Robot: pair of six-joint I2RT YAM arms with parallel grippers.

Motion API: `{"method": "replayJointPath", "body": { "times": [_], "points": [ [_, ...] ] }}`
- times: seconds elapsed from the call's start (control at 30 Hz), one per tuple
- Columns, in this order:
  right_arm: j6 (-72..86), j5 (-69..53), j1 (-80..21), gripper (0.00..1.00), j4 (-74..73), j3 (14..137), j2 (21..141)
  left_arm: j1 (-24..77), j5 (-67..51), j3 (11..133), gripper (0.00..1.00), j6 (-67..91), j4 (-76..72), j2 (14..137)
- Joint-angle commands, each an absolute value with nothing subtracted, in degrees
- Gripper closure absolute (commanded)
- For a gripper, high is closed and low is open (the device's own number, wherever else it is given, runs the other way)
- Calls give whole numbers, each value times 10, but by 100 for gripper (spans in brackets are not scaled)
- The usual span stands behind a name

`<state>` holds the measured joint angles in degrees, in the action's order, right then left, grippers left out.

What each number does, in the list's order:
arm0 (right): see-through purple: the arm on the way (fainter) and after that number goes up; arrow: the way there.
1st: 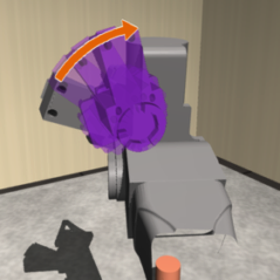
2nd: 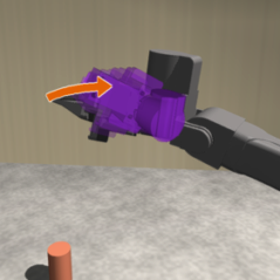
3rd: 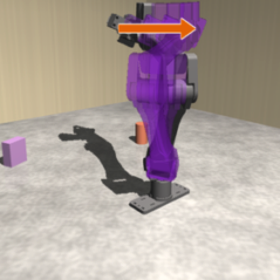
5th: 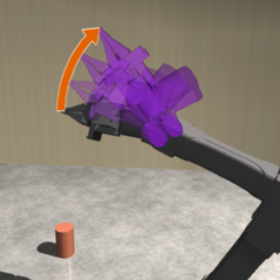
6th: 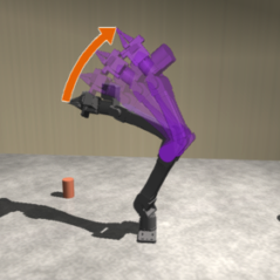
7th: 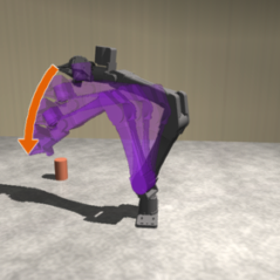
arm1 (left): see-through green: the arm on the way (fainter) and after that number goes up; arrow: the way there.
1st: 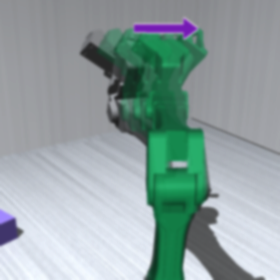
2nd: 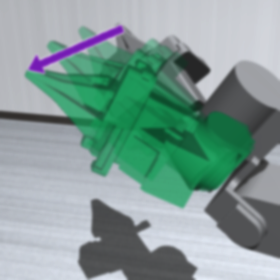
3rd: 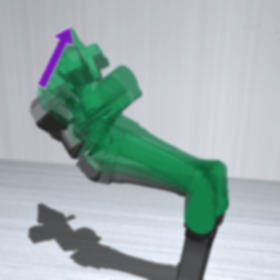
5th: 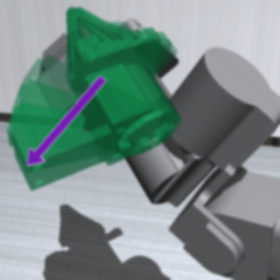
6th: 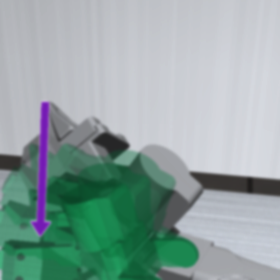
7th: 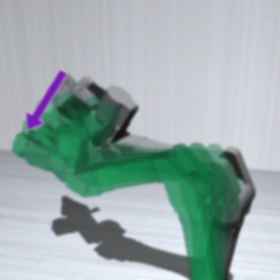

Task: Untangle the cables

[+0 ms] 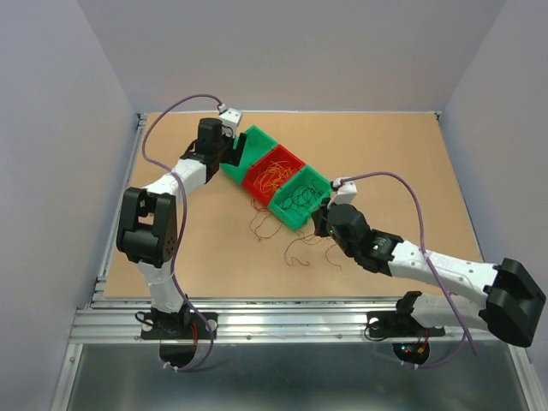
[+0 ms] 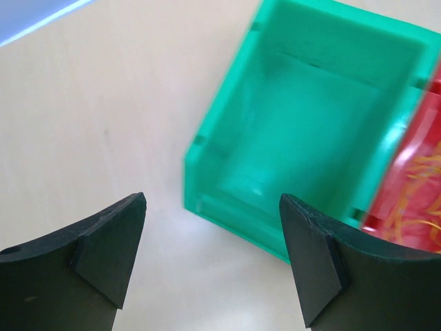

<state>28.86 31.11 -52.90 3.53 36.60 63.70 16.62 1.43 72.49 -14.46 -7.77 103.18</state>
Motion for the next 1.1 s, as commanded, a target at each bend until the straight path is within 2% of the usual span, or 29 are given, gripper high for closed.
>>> {"method": "replayJointPath", "body": {
  "times": [0.0, 0.2, 0.43, 0.5, 0.53, 0.63, 0.67, 0.73, 0.87, 0.97, 1.07],
  "points": [
    [310, 236, -526, 99, 66, 424, 687, 126, -26, 768, 10, -120, -112, 1037],
    [309, 167, -526, 99, 82, 444, 739, 104, -59, 796, 11, -112, -113, 1078],
    [301, 141, -509, 99, 83, 471, 802, 102, -98, 825, 23, -112, -102, 1126],
    [305, 134, -491, 99, 82, 475, 817, 101, -110, 830, 30, -112, -96, 1135],
    [308, 127, -475, 99, 81, 474, 819, 101, -115, 836, 38, -112, -91, 1138],
    [318, 124, -432, 99, 74, 462, 812, 100, -115, 837, 52, -112, -73, 1143],
    [321, 122, -419, 99, 72, 459, 809, 100, -114, 835, 61, -110, -71, 1142],
    [327, 121, -394, 100, 69, 450, 800, 100, -117, 827, 64, -107, -69, 1134],
    [335, 133, -336, 100, 61, 436, 795, 100, -148, 798, 79, -102, -62, 1108],
    [334, 150, -330, 99, 56, 437, 795, 100, -177, 776, 85, -99, -63, 1086],
    [330, 164, -326, 99, 54, 440, 796, 101, -201, 762, 88, -96, -60, 1073]
  ]
}}
